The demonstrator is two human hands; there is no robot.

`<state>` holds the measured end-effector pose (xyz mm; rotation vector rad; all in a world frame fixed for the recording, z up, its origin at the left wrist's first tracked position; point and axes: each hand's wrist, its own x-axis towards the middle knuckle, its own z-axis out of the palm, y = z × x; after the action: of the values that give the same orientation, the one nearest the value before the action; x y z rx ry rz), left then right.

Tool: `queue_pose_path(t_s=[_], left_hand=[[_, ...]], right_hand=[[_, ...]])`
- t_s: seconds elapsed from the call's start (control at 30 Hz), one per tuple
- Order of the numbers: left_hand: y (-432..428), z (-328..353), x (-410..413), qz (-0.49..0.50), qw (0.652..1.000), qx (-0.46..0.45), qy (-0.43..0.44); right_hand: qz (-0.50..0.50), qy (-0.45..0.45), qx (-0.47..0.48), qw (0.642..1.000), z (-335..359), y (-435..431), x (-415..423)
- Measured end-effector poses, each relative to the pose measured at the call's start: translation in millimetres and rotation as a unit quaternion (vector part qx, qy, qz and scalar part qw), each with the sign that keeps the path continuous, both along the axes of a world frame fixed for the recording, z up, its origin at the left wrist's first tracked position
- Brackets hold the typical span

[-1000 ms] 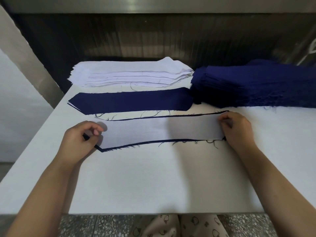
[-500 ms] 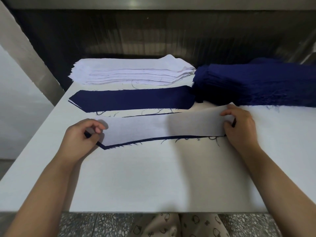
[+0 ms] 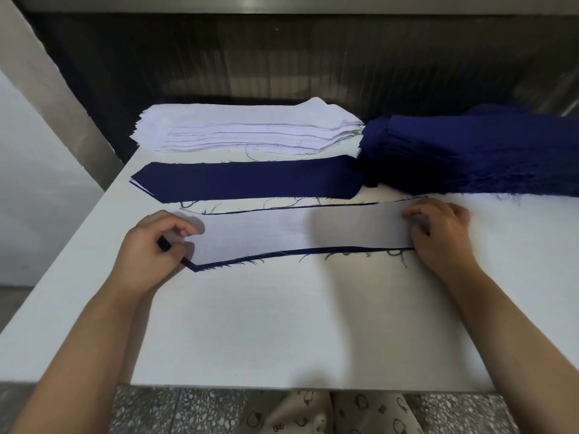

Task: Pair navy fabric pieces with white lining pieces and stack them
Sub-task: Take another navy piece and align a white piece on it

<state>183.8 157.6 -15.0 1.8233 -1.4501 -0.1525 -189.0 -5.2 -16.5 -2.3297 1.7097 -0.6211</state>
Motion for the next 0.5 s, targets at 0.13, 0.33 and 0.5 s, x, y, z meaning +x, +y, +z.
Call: queue_pose_path(t_s=[0.13,0.33,0.5], left_hand=[[0.8,-2.0,0.4,0.029,0.999,-0.016,-0.044],[1.2,1.2,-0.5,0.091,0.995,-0.042,-0.026],[-1.9,0.8,6.3,0.147,0.989,0.028,-0.004]], right_hand=[[-0.055,-0.009,0.006,0.998,2.1,5.1,3.5],[0.003,0.009,0.01,1.0,2.0,4.5,3.1],[0.021,0.02,0.027,0.999,2.6,4.5,4.0]])
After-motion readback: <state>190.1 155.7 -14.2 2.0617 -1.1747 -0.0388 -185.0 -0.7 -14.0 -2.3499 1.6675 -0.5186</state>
